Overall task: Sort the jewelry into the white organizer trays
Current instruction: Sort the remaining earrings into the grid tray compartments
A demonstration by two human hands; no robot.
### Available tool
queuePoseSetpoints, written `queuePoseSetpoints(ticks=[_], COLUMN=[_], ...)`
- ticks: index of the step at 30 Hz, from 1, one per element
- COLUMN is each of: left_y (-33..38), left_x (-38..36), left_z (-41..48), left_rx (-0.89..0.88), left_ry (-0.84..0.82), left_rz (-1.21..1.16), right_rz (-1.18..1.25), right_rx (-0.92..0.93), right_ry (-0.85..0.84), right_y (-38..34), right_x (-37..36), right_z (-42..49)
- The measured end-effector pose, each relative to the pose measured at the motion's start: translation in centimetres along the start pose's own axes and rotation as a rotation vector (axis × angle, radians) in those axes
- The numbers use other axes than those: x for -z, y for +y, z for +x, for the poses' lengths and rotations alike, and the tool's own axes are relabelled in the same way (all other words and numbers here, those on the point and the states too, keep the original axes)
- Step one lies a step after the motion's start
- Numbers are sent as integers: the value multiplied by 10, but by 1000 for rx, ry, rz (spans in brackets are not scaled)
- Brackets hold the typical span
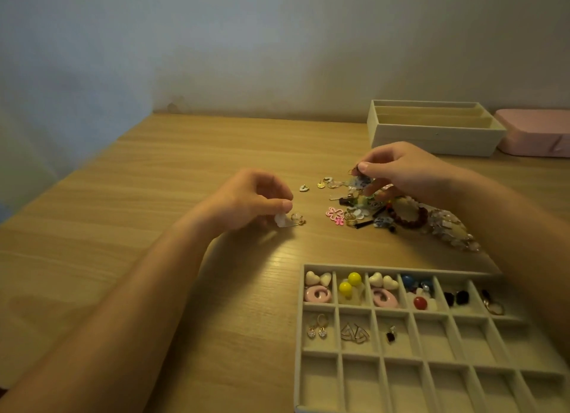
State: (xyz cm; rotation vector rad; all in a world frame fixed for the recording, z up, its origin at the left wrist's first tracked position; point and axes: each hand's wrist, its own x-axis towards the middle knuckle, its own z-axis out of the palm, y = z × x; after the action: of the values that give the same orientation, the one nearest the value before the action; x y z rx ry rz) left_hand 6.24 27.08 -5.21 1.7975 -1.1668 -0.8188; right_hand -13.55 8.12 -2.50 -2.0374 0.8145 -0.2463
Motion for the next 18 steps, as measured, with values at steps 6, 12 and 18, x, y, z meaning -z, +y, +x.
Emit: queuePoseSetpoints(ticks=[6,12,18], left_y=[10,37,40], left_x=[-19,-58,-71], left_z=[16,33,45], left_rx=[-46,-146,-193], left_ry=[56,-39,-78], left_rz=[355,533,665], right_rz=[96,202,-16], right_rx=[35,0,27], right_ry=[138,114,-1], right_y=[12,23,35], right_x=[13,25,28], right_z=[-2,-2,-4])
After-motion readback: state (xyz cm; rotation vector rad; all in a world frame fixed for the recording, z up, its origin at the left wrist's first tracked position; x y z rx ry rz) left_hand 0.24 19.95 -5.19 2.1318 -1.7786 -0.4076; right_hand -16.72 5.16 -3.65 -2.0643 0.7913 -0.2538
